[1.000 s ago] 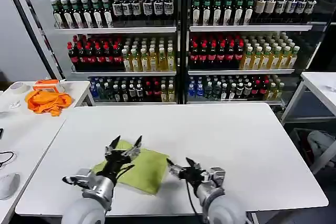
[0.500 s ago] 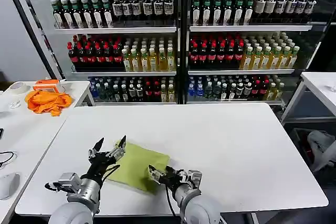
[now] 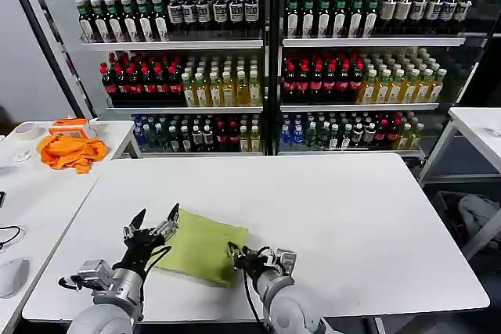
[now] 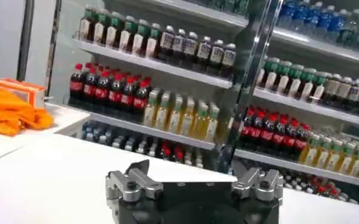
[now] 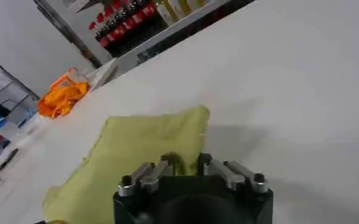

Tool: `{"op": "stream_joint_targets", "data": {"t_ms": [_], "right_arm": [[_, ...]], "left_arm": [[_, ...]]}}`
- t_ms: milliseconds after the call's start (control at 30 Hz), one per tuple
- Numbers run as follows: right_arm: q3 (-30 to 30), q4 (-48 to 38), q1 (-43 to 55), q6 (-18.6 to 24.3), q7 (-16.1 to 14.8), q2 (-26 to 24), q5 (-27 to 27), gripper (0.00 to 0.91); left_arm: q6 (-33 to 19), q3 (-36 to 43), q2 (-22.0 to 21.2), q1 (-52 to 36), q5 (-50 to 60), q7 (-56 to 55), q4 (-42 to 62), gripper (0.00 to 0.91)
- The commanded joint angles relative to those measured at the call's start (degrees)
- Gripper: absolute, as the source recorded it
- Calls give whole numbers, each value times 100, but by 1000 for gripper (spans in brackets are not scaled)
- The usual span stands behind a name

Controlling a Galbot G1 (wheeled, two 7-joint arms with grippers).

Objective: Fold and organize the clothes.

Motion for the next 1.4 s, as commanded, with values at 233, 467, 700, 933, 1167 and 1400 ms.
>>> {"op": "stream_joint_targets", "data": {"t_ms": [233, 467, 700, 933, 1167, 1400], "right_arm": [[493, -375, 658, -75, -235, -437, -639, 0], [978, -664, 1116, -420, -636, -977, -1064, 0], [1333, -850, 1110, -567, -1001, -1410, -1706, 0], [1496, -852, 1008, -56, -1231, -1393, -2135, 907], [1631, -981, 730, 1634, -1261, -1371, -3469, 907], [1992, 517, -518, 1822, -1086, -1463, -3147, 907]], "left_arm": [[3, 79, -38, 38, -41, -22, 25, 907], [5, 168, -30, 18, 16, 12, 17, 907], [8, 288, -27, -13, 85, 29, 24, 907], [10, 456, -38, -77, 182, 32, 49, 907], [-26, 561, -19, -146, 349, 52, 66, 907], [-193, 517, 89, -193, 600, 61, 125, 907]]}}
